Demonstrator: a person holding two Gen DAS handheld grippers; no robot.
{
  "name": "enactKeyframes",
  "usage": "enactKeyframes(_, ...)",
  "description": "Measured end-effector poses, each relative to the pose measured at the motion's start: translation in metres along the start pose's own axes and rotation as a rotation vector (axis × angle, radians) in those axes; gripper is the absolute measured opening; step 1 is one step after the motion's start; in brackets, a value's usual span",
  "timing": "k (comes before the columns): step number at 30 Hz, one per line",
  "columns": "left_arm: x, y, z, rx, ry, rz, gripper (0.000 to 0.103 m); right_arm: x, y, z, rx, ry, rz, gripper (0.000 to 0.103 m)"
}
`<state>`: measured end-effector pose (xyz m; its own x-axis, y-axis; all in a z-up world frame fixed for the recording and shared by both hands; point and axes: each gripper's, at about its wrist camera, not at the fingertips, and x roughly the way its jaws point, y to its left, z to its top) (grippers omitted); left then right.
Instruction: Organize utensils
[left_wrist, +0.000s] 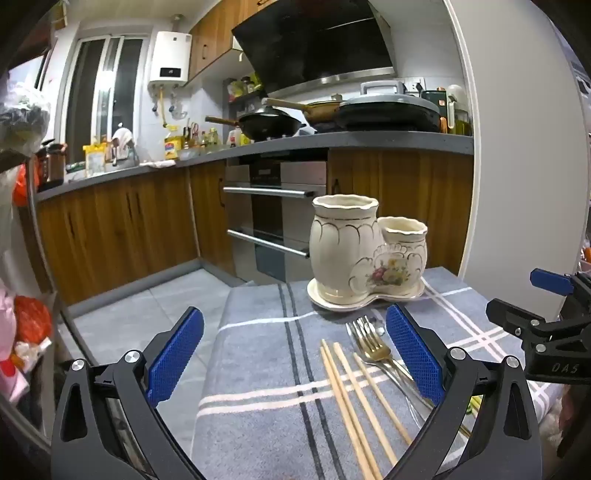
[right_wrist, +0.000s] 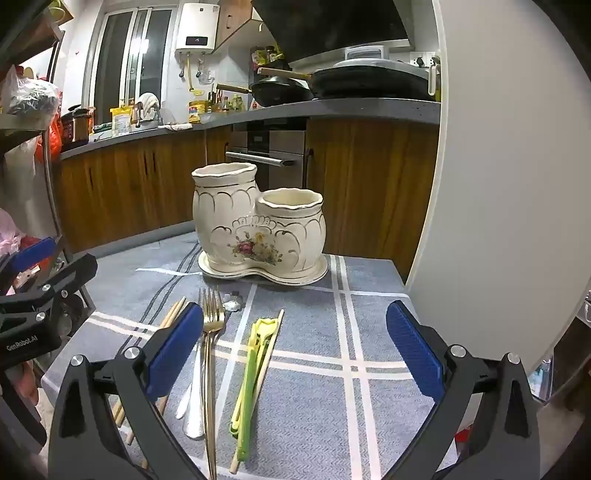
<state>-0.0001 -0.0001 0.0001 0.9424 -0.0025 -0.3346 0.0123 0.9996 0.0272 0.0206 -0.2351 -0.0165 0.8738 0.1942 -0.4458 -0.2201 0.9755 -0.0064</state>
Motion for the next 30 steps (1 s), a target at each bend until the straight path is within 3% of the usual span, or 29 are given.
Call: enactKeyframes(30, 0.009, -0.001, 0.000, -0.014, -0.004, 0.003, 0.098, -0.001, -0.002, 0.001, 0.007, -0.007, -0.012, 0.098)
